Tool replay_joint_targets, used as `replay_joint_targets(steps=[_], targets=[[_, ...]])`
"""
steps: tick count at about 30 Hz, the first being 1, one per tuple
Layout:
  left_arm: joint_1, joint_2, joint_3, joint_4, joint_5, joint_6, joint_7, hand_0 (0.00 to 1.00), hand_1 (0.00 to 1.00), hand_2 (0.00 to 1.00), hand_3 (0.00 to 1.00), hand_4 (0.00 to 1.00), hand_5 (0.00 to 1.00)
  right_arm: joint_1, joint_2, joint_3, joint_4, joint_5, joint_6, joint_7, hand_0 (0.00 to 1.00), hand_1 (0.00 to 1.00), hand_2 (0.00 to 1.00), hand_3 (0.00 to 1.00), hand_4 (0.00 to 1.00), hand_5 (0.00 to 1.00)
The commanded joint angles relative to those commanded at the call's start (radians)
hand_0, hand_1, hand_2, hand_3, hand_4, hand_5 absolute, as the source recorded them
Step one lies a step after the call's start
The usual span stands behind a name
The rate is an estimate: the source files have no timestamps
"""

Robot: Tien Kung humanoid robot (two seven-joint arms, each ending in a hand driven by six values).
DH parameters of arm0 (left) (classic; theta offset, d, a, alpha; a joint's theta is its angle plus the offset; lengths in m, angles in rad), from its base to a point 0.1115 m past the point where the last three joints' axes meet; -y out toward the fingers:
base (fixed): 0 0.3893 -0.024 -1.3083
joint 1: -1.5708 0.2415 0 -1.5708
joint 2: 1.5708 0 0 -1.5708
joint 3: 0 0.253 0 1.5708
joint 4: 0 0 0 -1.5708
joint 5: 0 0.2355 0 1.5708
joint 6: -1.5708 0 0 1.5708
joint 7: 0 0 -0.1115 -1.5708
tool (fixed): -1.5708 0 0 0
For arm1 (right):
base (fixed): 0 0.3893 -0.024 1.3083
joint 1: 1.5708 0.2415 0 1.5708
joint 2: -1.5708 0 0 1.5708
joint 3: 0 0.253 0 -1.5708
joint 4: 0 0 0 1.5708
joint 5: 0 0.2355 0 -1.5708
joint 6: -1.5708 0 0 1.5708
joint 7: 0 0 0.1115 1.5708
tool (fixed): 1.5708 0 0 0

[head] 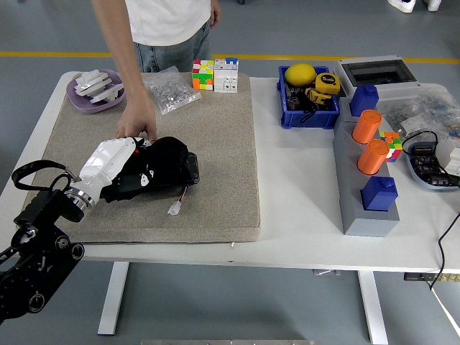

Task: Pick the rag up,wipe the panel,place it on the desk

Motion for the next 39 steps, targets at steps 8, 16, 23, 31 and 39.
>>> replay_joint_targets(steps=[8, 16, 23, 31, 39], targets=[[0.051, 0.038, -0.072, 0.012, -0.003, -0.002, -0.009, 0.288, 0.36, 0.549, 0.5, 0.442, 0.002, -0.001, 0.002, -0.001, 0.0, 0.005, -0.002, 0.001, 0.794, 0.675, 0.681, 0.6, 0.993, 0.466], [0.096, 0.062, -0.149, 0.01, 0.006, -0.002, -0.012, 0.289, 0.36, 0.549, 0.499, 0.44, 0.002, -0.003, 0.002, -0.001, 0.0, 0.005, -0.004, 0.001, 0.794, 0.675, 0.68, 0.599, 0.992, 0.466], [0.121, 0.075, -0.199, 0.01, 0.012, -0.003, -0.013, 0.289, 0.36, 0.549, 0.501, 0.446, 0.002, -0.002, 0.002, 0.002, 0.0, 0.003, -0.005, 0.001, 0.794, 0.675, 0.68, 0.599, 0.991, 0.463], [0.151, 0.084, -0.246, 0.007, 0.016, -0.003, -0.015, 0.289, 0.361, 0.55, 0.5, 0.447, 0.002, -0.004, 0.003, 0.0, 0.0, 0.011, -0.007, 0.002, 0.794, 0.675, 0.68, 0.598, 0.99, 0.464], [0.177, 0.093, -0.296, 0.009, 0.022, -0.001, -0.016, 0.29, 0.361, 0.549, 0.503, 0.455, 0.002, -0.006, 0.003, -0.003, 0.0, 0.017, -0.009, 0.002, 0.794, 0.676, 0.68, 0.599, 0.991, 0.463]])
